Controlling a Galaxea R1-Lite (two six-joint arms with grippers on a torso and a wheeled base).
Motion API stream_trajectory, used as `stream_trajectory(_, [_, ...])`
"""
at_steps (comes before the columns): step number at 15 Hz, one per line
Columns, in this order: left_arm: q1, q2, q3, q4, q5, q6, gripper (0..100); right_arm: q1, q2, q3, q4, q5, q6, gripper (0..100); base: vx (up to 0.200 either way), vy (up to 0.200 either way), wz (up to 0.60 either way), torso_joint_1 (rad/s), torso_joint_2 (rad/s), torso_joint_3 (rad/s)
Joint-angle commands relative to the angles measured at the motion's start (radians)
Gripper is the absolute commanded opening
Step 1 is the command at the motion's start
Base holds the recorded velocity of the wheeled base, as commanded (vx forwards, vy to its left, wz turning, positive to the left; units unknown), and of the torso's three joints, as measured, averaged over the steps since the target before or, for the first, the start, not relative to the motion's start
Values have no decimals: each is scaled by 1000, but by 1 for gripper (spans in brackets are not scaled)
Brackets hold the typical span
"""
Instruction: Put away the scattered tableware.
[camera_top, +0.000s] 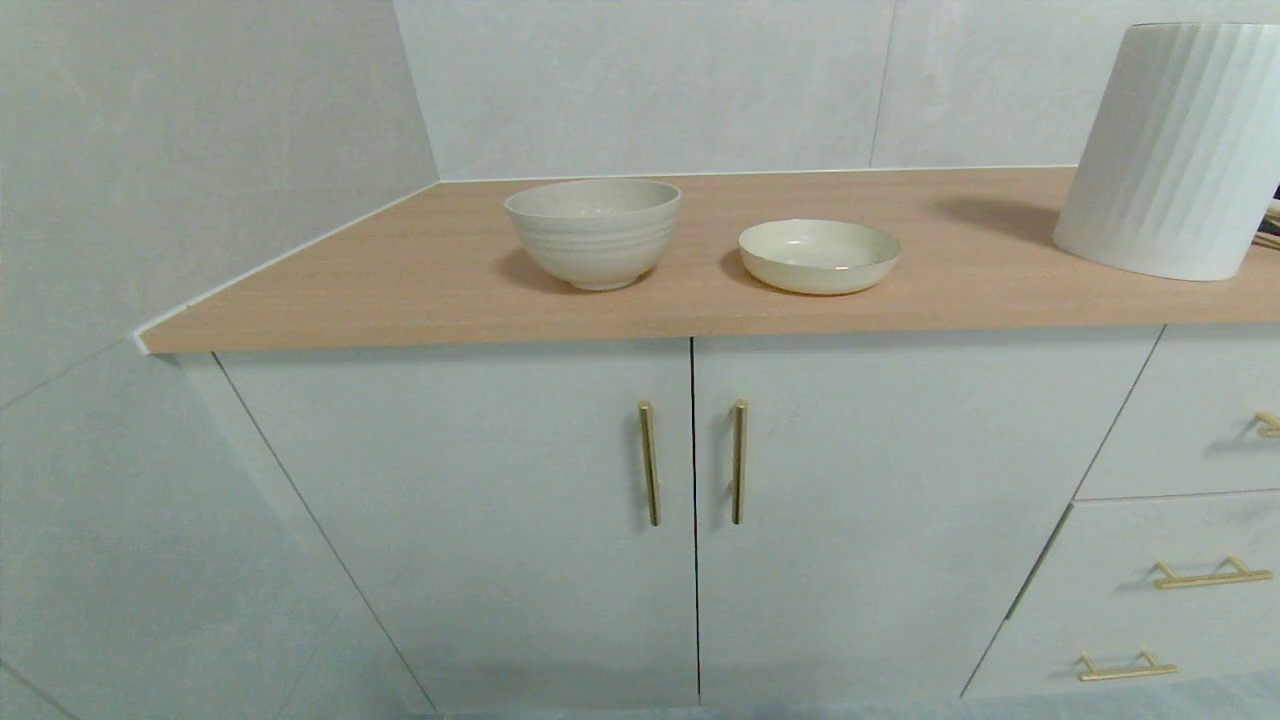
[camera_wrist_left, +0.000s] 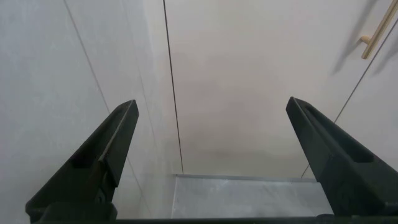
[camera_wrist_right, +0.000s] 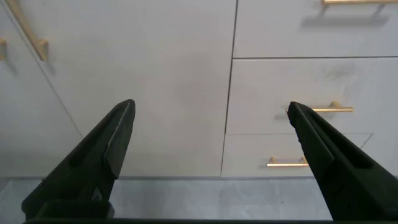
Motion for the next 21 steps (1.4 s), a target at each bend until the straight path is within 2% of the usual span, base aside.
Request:
stream_trajectory(1, [-1, 0, 0, 0, 1, 0, 100, 26, 82, -157, 5, 52, 32, 100, 0, 0, 0, 0, 0, 0])
stream_trajectory(3, [1, 0, 0, 0, 1, 0, 100, 69, 361, -310, 28, 128, 33, 100, 0, 0, 0, 0, 0, 0])
stream_trajectory(4, [1, 0, 0, 0, 1, 0, 100, 69, 361, -310, 28, 128, 33, 100, 0, 0, 0, 0, 0, 0])
stream_trajectory(5, [1, 0, 0, 0, 1, 0, 100, 99, 677, -451, 8, 265, 35, 100, 0, 0, 0, 0, 0, 0])
stream_trajectory(6, [1, 0, 0, 0, 1, 0, 100, 139, 818, -533, -15, 339, 36, 100, 0, 0, 0, 0, 0, 0])
stream_trajectory(7, [-1, 0, 0, 0, 1, 0, 100, 196, 922, -594, -33, 360, 44, 100, 0, 0, 0, 0, 0, 0])
stream_trajectory(9, [1, 0, 0, 0, 1, 0, 100, 340, 1114, -701, -37, 359, 55, 100, 0, 0, 0, 0, 0, 0])
stream_trajectory(12, [-1, 0, 0, 0, 1, 0, 100, 500, 1353, -838, -37, 360, 116, 100, 0, 0, 0, 0, 0, 0])
stream_trajectory(17, [1, 0, 0, 0, 1, 0, 100, 606, 1642, -1013, -107, 414, 161, 100, 0, 0, 0, 0, 0, 0])
stream_trajectory(21, [1, 0, 0, 0, 1, 0, 100, 615, 1755, -1025, -124, 409, 162, 100, 0, 0, 0, 0, 0, 0])
